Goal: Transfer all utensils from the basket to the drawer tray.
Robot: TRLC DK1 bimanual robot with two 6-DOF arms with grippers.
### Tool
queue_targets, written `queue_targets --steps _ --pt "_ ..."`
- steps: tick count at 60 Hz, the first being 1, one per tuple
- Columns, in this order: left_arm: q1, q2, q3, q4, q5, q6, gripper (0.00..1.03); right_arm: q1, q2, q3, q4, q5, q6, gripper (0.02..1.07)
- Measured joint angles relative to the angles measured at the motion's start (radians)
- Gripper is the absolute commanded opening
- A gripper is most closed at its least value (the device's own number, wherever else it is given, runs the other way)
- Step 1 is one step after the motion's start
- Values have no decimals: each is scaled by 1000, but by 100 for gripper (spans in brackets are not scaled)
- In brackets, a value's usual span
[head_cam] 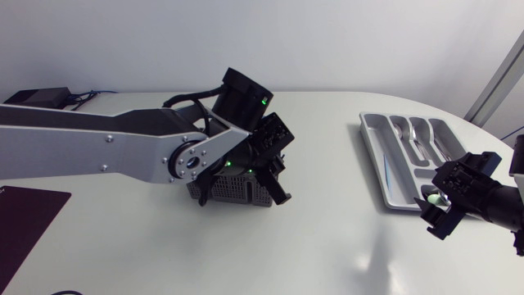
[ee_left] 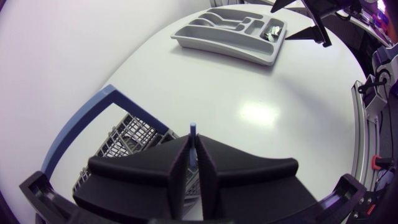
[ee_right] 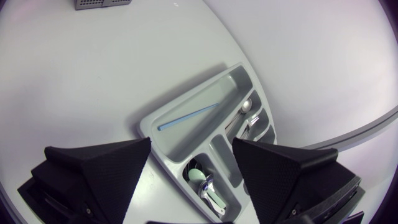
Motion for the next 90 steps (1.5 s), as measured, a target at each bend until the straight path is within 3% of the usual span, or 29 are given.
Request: queue_targets --steps 18,57,77,90 --pt "6 -5 0 -7 6 -1 6 58 -40 -2 -31 30 29 97" --pt "84 -146 124 -224 175 -53 6 353 -132 4 -138 153 211 97" --pt "107 -226 191 -301 240 -87 6 538 -139 102 -213 145 390 97" --pt "153 -235 231 -354 344 -140 6 610 -125 192 -270 16 512 97"
